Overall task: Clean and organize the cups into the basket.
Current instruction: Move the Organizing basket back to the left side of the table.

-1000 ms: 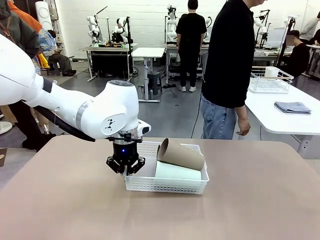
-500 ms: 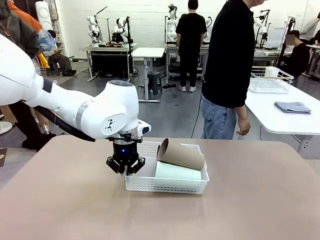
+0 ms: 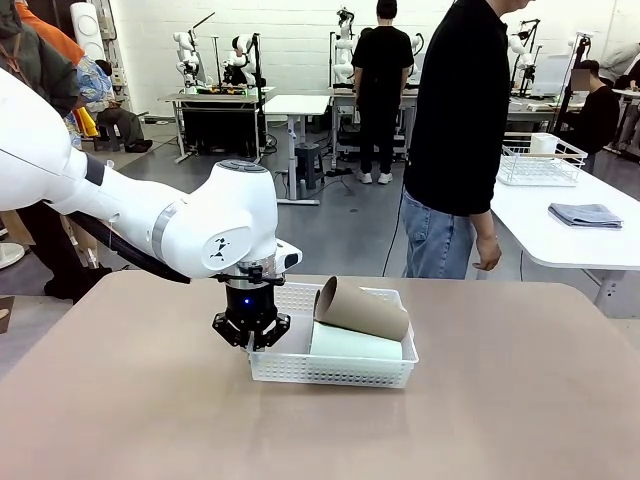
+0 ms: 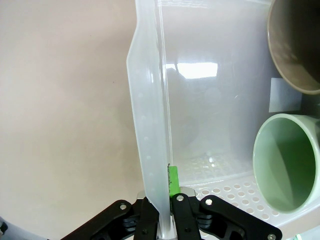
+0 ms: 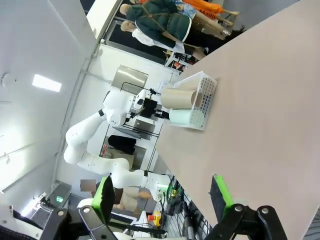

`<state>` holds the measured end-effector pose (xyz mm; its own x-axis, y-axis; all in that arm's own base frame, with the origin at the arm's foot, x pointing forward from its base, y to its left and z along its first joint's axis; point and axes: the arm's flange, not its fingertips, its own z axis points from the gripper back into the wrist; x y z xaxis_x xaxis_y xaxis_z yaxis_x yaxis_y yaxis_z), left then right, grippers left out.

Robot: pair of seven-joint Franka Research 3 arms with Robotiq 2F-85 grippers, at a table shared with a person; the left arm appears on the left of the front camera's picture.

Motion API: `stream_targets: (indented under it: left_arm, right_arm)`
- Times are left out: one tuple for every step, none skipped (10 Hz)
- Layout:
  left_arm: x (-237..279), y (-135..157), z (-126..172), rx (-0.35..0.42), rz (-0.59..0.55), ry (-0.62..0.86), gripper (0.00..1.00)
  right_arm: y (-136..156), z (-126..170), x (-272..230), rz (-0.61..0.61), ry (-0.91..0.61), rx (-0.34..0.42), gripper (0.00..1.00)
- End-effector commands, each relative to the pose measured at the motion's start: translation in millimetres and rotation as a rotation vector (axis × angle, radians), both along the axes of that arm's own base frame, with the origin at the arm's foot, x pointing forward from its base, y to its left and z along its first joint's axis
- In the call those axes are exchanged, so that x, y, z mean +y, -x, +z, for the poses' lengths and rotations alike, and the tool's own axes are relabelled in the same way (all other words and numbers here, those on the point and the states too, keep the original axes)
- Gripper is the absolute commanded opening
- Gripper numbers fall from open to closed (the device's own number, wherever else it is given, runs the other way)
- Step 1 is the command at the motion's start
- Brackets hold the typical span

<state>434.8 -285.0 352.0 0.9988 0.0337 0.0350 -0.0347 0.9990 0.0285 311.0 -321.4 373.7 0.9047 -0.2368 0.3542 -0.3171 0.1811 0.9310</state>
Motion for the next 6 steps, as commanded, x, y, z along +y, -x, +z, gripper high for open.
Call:
stream_targets:
  left_arm:
    - [-0.1, 0.5, -1.4, 0.000, -0.001, -0.004, 0.00]
    - [-0.1, 0.5, -1.4, 0.000, -0.001, -0.004, 0.00]
    - [-0.1, 0.5, -1.4, 0.000, -0.001, -0.004, 0.00]
    - [-0.1, 0.5, -1.4, 0.000, -0.001, -0.004, 0.00]
    - [-0.1, 0.5, -1.4, 0.000, -0.001, -0.004, 0.00]
    - [-0.1, 0.5, -1.4, 0.000, -0.001, -0.004, 0.00]
  right_arm:
    - [12.6, -5.8, 2.3, -0.005, -0.055, -0.002, 1.00]
    - [12.6, -5.8, 2.3, -0.005, -0.055, -0.002, 1.00]
    - [12.6, -5.8, 2.3, -0.005, -0.055, -0.002, 1.00]
    - [12.6, -5.8, 2.3, -0.005, -0.055, -0.002, 1.00]
    - [12.6, -5.8, 2.3, -0.005, -0.055, -0.002, 1.00]
    - [12.6, -5.8, 2.3, -0.005, -0.055, -0.002, 1.00]
